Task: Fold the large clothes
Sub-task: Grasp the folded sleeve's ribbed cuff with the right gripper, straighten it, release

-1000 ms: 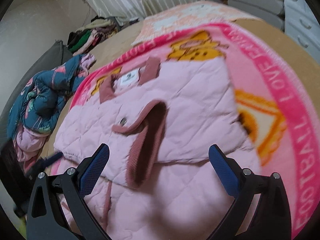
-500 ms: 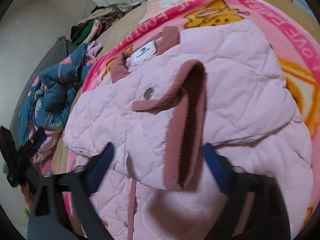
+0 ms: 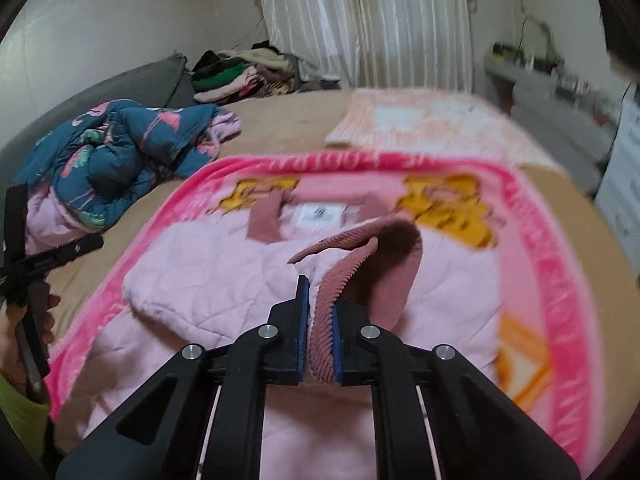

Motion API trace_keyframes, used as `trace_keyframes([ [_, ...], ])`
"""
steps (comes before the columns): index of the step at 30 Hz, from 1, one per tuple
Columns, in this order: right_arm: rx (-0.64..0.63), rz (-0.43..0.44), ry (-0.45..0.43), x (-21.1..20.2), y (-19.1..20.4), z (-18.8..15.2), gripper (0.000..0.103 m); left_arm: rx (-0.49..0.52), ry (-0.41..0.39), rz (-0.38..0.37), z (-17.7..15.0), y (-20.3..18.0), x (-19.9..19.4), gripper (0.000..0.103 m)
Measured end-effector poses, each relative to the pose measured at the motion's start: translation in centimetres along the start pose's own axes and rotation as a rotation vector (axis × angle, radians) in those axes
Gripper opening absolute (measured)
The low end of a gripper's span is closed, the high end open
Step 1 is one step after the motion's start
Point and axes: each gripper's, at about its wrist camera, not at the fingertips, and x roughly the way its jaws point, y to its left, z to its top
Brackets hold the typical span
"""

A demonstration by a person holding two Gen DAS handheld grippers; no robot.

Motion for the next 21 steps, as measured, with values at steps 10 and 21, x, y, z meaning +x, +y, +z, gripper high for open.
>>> trace_keyframes([
  [10, -0.018, -0.076, -0.018, 1.2, -3.5, 0.2, 0.009, 0.032, 0.085, -0.037, -0.9, -2.8, 3.8, 0.094],
  [21, 0.03, -0.101, 0.081, 4.7, -5.4, -4.1, 0.01, 0.144, 0.178, 0.0, -2.7, -5.6, 8.0, 0.094],
])
